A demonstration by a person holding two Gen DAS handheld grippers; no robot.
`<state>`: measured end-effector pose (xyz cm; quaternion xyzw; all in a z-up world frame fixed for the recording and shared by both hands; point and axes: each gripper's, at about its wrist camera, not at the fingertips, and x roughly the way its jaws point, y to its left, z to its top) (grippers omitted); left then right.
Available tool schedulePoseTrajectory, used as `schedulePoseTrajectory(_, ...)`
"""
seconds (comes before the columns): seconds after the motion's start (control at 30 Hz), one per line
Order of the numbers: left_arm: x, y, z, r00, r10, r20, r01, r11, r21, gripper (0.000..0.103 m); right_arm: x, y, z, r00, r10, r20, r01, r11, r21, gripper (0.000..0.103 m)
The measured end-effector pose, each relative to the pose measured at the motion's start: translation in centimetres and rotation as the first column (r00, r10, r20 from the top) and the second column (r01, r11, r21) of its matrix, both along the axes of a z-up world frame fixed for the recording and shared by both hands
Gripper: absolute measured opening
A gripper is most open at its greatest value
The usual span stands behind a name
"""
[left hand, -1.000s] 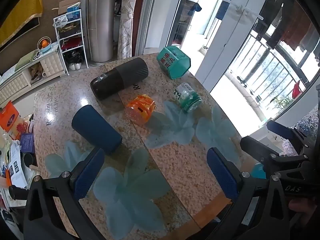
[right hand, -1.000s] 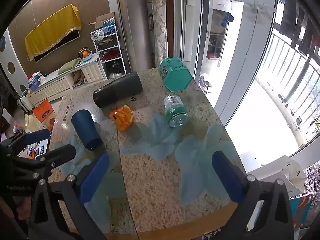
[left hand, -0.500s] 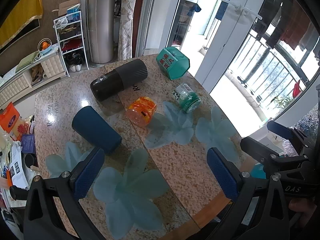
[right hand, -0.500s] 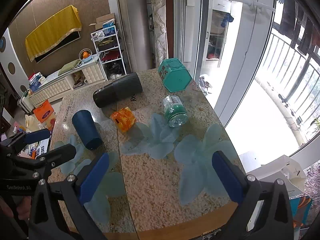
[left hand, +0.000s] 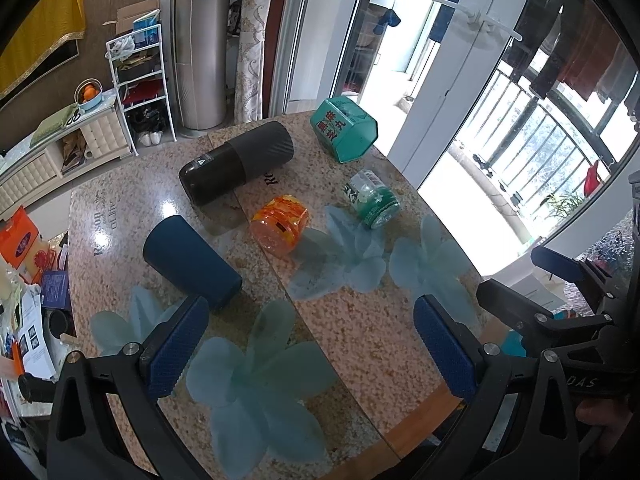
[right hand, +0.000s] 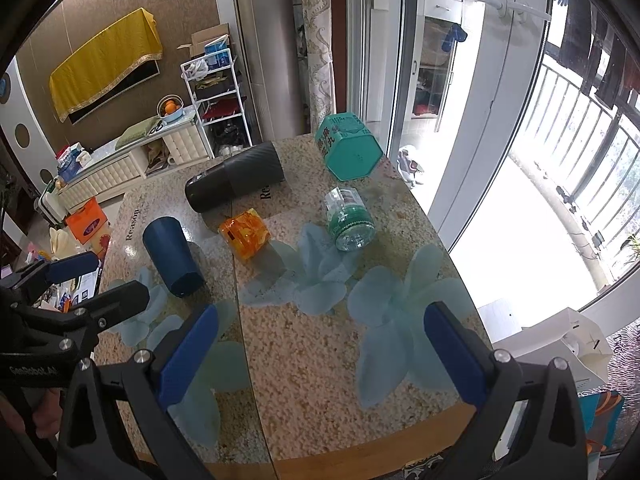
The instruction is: Flip cup upright
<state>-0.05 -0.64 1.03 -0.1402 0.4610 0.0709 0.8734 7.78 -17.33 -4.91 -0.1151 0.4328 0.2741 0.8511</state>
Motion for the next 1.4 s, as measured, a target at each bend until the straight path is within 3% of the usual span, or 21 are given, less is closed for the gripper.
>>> schedulePoseTrajectory(0.27,0.1,-0.1,0.1,1.0,-0.005,0.013,0.004,1.0,0.011,0.103,0.0,0.0,-0.2,1.0,0.0,-0.003,0.0,1.0,-0.005,0.103)
schedulePoseTrajectory(0.63,0.2,0.6,-0.9,1.0,-0.007,0.004,0.007,0.999,-0.041,0.103,0.6,0.4,-0.4,1.0,-0.003,-0.023,0.003,0.999,-0.036,0.103)
schedulePoseTrajectory(0.73,0.4,0.9,-0.9,1.0,-0.003,0.008,0.003,0.997,-0.071,0.103,1.8,0.6,-0.2,1.0,-0.009,-0.029,0.007,0.999,-0.051,0.103)
schedulePoseTrajectory(0.9,1.3,0.6,-1.4,1.0,0.003,-0.019,-0.004,0.999,-0.048,0.103,4.3,1.5,-0.3,0.999,0.011,-0.03,-0.013,0.996,-0.089,0.103)
schedulePoseTrajectory(1.0,2.1,0.4,-2.4,0.999,-0.017,-0.051,0.012,0.996,-0.093,0.103,5.9,2.3,-1.1,0.998,0.03,-0.049,-0.035,0.993,-0.112,0.103)
schedulePoseTrajectory(1.23,3.2,0.5,-4.5,0.994,0.03,-0.109,-0.045,0.99,-0.133,0.103,9.5,4.7,-3.5,0.989,0.096,-0.114,-0.115,0.978,-0.174,0.103)
schedulePoseTrajectory(1.4,3.7,1.5,-5.5,0.993,0.066,-0.099,-0.085,0.975,-0.206,0.103,11.9,6.0,-5.4,0.978,0.125,-0.166,-0.16,0.964,-0.215,0.103)
